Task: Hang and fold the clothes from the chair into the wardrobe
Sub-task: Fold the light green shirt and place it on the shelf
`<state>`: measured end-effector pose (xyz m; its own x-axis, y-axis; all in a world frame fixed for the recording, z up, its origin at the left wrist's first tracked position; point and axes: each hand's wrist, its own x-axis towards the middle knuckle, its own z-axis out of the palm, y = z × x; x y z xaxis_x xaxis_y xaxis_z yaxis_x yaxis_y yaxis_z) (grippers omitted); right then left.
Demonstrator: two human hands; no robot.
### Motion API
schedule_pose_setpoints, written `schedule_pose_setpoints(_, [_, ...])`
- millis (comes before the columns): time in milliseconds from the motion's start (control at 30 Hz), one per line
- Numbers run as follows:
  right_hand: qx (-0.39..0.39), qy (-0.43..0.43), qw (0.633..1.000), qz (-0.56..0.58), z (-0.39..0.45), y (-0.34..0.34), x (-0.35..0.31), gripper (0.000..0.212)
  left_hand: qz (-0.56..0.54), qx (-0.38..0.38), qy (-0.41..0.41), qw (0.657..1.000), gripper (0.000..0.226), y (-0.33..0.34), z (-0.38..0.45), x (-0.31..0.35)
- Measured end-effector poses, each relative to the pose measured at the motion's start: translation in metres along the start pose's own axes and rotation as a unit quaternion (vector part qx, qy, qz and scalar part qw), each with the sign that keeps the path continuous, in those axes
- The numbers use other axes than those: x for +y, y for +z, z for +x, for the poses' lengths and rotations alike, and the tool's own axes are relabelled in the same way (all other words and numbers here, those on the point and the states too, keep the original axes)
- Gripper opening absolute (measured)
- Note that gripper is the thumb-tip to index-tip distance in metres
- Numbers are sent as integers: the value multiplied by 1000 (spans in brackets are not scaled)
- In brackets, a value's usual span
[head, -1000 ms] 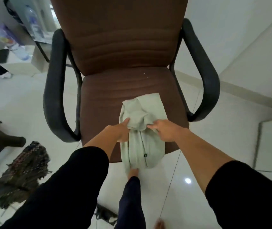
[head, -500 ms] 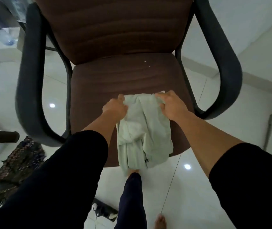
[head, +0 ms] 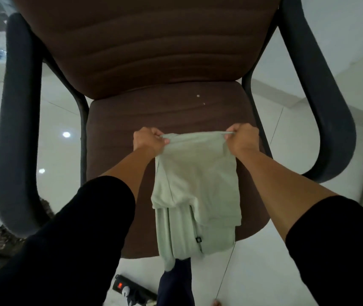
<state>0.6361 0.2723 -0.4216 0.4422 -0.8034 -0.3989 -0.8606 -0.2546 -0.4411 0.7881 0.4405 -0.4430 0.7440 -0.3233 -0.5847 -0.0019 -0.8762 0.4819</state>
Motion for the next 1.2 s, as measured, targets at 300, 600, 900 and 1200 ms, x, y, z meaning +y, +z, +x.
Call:
schedule_pose_setpoints(300, [13,-49,994,-99,46,-6,-17,9,138,-16,173,975,27,-27,52,29])
schedule_pose_setpoints(600, [-80,-119,981,-130,44,3,-19,36,153,-58,182,970,26,-25,47,16])
schedule_pose_setpoints(900, [76,-181,974,-117,39,-73,-75,44,151,161,278,935,17,-96,18,92])
schedule_pose_setpoints(1200, [29,-254,945,-202,-59,-47,-5,46,202,123,292,927,21,-50,-69,-4])
